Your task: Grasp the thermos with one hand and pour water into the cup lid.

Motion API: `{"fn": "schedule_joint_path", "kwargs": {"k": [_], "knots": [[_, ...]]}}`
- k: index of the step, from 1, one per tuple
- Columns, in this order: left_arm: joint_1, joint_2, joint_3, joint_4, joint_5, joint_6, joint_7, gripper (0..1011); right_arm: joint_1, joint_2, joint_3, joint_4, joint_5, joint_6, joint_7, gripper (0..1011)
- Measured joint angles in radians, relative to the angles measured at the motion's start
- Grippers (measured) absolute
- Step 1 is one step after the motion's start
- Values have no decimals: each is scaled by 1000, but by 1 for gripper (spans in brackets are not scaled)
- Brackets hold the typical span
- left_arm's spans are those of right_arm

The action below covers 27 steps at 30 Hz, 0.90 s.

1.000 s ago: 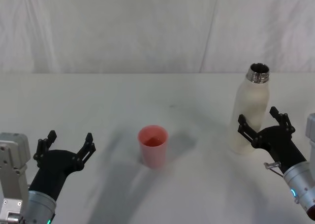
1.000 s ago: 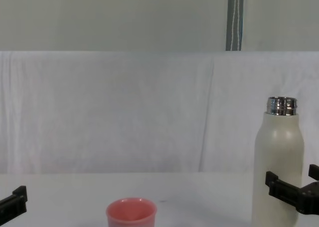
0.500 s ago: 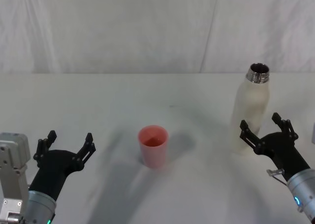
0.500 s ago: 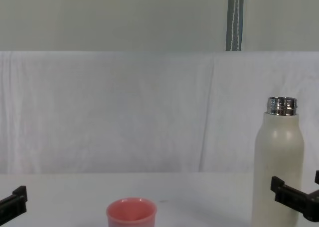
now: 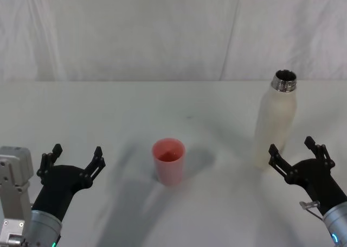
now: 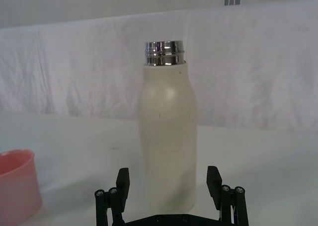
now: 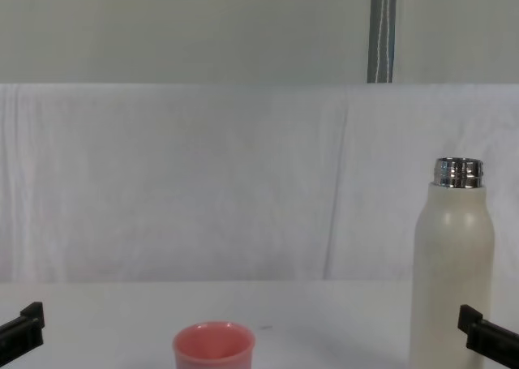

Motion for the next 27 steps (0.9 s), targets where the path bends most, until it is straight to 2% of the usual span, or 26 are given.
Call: {"fn": "schedule_joint_path", "kwargs": {"k": [8, 27], "knots": [[0, 0, 0, 0, 0, 0, 0, 1001, -26, 4, -2, -15, -8, 1, -5, 1001], [0, 0, 0, 0, 0, 0, 0, 1001, -25, 4, -3, -15, -9, 0, -6, 1001]]}}
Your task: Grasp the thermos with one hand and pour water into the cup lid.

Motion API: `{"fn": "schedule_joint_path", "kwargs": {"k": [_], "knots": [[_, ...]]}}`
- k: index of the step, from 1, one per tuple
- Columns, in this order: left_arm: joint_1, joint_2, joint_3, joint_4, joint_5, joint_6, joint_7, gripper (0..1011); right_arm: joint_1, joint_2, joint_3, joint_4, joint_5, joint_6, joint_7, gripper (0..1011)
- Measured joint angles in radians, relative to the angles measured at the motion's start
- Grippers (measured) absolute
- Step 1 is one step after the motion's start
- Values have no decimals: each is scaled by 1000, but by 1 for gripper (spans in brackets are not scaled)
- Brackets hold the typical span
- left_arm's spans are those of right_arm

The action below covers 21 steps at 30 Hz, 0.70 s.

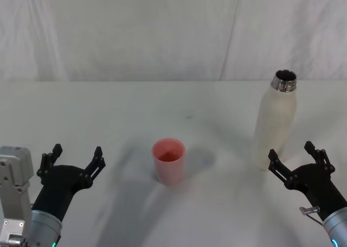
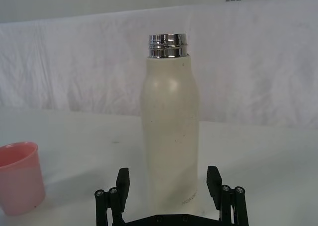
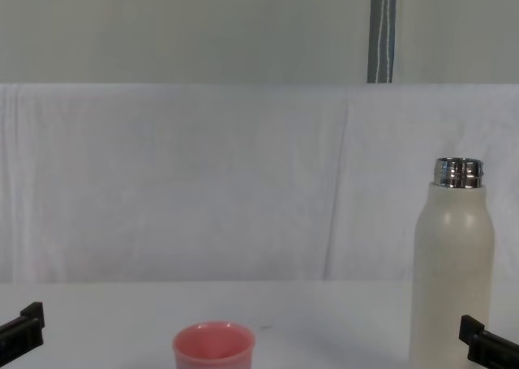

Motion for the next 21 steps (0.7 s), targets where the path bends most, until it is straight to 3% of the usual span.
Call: {"fn": "schedule_joint_path", "kwargs": {"k": [21], "knots": [[0, 0, 0, 0, 0, 0, 0, 1001, 1, 0, 0, 1, 0, -1, 0, 1001]]}}
